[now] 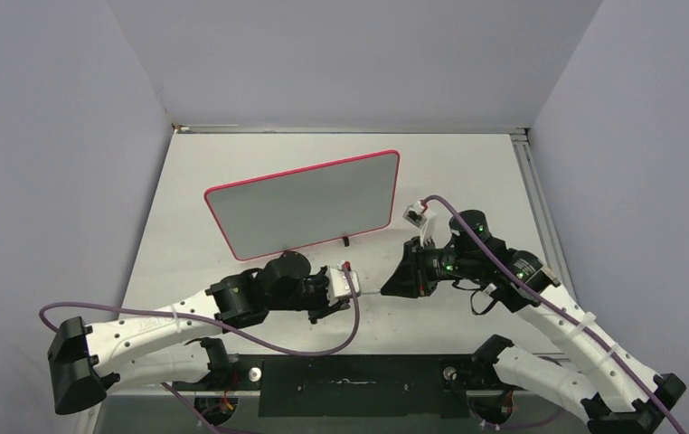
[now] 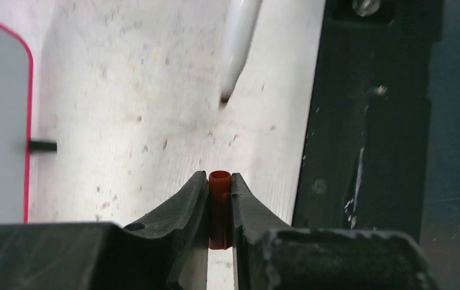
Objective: Write a sentence on the whiteboard
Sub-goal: Open the whiteboard marker at the center of the board, then place the pen cap at the center of the board.
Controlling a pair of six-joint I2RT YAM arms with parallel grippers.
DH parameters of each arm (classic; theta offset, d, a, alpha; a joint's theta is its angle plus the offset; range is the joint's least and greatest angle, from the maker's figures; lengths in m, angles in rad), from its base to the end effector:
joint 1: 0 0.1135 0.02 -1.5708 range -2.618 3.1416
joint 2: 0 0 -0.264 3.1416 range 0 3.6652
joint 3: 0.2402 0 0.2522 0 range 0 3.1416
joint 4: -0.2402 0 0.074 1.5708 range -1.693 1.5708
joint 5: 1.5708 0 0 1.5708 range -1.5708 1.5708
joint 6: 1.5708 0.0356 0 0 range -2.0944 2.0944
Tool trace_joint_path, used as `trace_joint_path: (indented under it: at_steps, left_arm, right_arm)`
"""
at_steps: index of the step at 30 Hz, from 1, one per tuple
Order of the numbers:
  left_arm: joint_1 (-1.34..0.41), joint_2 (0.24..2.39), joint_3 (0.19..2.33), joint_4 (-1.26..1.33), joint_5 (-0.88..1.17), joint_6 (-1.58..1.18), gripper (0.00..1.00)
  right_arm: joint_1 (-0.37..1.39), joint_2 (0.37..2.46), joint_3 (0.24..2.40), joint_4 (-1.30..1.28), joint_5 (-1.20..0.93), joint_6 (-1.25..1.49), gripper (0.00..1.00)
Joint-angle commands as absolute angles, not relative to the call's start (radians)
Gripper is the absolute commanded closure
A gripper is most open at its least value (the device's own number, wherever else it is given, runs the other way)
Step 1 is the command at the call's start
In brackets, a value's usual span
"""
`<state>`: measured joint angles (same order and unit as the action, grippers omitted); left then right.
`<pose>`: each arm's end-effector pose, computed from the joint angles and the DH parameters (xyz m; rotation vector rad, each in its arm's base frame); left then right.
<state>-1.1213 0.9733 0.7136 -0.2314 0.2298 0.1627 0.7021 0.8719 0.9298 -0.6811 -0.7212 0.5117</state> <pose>0.0881 -0.2012 0.2756 1.4052 1.6313 -0.8135 0.1169 0.1297 0.3309 -0.6796 2.3094 1.4233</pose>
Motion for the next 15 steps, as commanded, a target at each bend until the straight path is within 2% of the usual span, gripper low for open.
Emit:
trace_joint_path:
  at_steps: [1,7,11,15]
  left_arm:
    - [-1.086,0.978,0.693,-0.310,0.175,0.179,1.00]
    - [-1.075,0.979,0.693,-0.294,0.151,0.156,1.00]
    - [-1.075,1.036,0.724,-0.261,0.098,0.029,1.00]
    - [-1.081,1.109,0.715,-0.174,0.010,-0.220,1.00]
  right_arm:
    - [0.676,0.822,1.014,-0.787,-0.750,0.421,0.95]
    - [0.675,0.824,1.058,-0.880,-0.636,0.372,0.95]
    - [0.675,0.803,1.032,-0.886,-0.346,0.369,0.95]
    - [0.677,0.717,0.955,-0.756,-0.134,0.431,0.95]
